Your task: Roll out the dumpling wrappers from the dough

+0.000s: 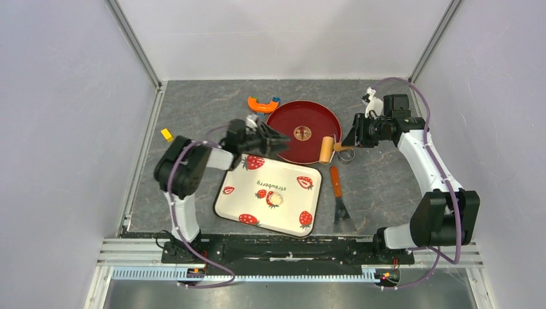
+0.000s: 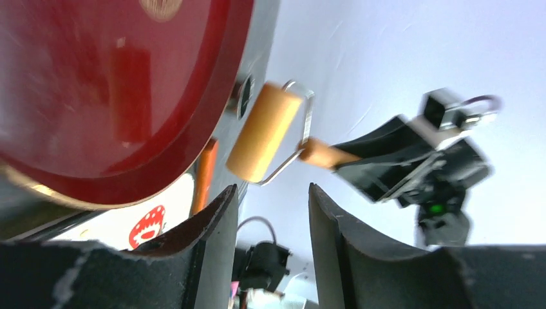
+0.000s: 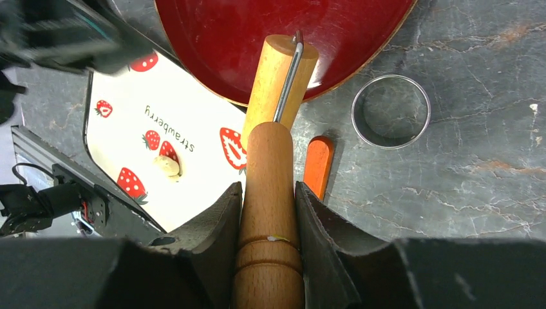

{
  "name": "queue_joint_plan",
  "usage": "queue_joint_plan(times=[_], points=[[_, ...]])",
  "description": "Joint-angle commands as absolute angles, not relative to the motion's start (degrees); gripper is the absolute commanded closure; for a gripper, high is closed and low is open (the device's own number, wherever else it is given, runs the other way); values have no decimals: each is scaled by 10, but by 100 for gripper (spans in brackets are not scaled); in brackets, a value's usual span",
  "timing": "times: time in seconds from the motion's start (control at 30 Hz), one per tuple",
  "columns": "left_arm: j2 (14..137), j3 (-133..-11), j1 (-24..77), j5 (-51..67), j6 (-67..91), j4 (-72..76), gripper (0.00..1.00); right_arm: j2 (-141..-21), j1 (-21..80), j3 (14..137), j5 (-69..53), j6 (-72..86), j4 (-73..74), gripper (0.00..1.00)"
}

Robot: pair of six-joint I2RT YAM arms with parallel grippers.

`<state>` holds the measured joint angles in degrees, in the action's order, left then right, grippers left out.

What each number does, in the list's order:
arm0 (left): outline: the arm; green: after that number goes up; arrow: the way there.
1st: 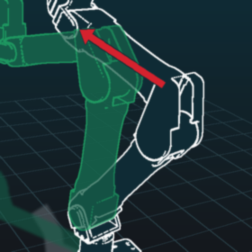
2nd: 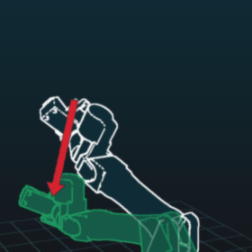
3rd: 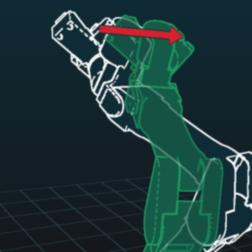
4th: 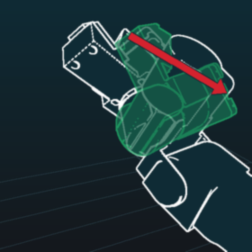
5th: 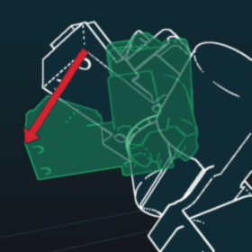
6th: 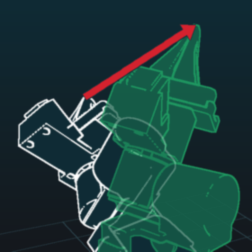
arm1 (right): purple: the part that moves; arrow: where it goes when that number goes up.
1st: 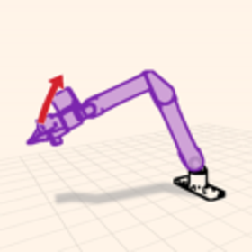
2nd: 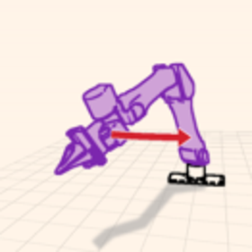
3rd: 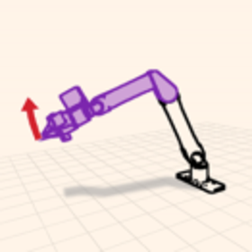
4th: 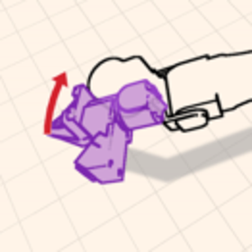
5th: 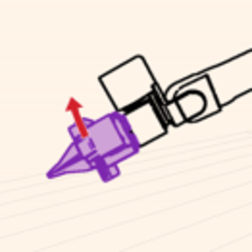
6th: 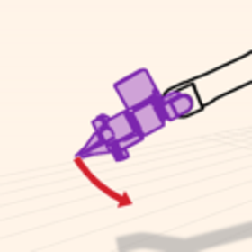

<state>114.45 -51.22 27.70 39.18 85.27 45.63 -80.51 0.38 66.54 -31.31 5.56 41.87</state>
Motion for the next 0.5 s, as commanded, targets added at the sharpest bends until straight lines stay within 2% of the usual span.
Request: queue_joint_plan(times=[0.0,0.17,0.3,0.47], points=[[1029,-474,186,436,777,414,50,-790,4,671,-350,67,387,100],[932,-513,107,414,519,44,47,-788,4,663,-356,70,383,100],[905,-600,83,285,292,-284,45,-785,4,653,-357,71,382,100],[907,-643,83,103,180,-458,44,-776,3,625,-359,73,377,100]])
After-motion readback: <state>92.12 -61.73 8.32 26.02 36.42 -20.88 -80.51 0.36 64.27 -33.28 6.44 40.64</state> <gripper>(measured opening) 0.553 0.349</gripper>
